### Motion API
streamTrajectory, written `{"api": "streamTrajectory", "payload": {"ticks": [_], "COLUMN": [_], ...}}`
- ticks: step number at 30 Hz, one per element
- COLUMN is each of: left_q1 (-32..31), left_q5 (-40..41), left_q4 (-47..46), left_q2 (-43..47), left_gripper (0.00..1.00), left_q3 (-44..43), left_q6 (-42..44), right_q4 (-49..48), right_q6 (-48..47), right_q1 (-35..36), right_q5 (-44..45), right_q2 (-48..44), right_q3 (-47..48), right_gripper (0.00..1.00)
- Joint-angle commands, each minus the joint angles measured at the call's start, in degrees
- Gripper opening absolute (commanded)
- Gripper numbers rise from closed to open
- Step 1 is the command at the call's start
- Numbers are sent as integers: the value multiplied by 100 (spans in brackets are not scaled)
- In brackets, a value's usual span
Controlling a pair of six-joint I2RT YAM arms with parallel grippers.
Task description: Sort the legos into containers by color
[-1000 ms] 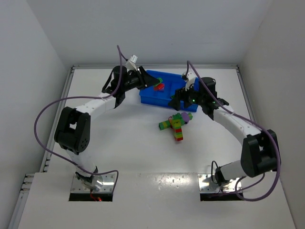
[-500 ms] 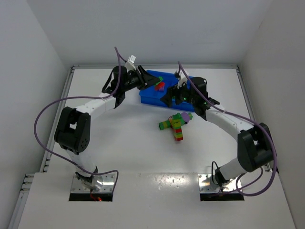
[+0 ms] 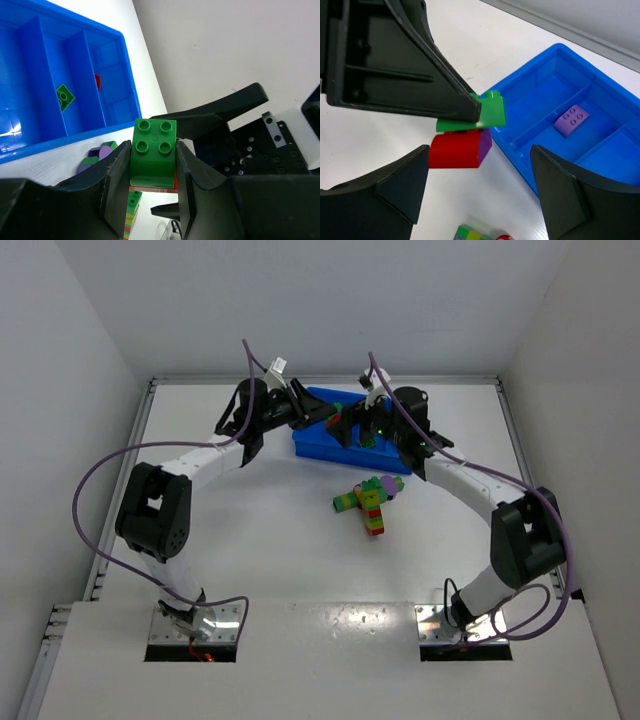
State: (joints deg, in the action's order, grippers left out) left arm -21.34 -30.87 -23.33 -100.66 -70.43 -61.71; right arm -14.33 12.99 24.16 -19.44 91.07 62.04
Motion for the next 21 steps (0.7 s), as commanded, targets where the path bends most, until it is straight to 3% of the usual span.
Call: {"api": "streamTrajectory", "payload": {"ticks": [1, 3, 5, 7, 14, 21], "left_q1": [-28, -80, -81, -81, -81, 147], "left_q5": [-86, -138, -138, -138, -191, 125], "left_q4": [-172, -172, -172, -172, -303, -303], "left_q2": [-68, -68, -68, -68, -120, -401], "left_gripper": [0, 0, 0, 0, 0, 0], "left_q3": [-216, -216, -269, -269, -322, -864], "left_q6": [28, 28, 28, 28, -25, 282], "right_q4": [-343, -343, -343, -343, -395, 96], "right_q6": [37, 37, 37, -24, -86, -560], "right_q1": [45, 45, 45, 45, 45, -17], "right_q5": [-148, -148, -209, -262, -517, -772], "right_q2": [121, 122, 183, 236, 298, -466], "right_q3": [309, 309, 361, 361, 361, -260], "right_gripper": [81, 80, 70, 51, 13, 2]}}
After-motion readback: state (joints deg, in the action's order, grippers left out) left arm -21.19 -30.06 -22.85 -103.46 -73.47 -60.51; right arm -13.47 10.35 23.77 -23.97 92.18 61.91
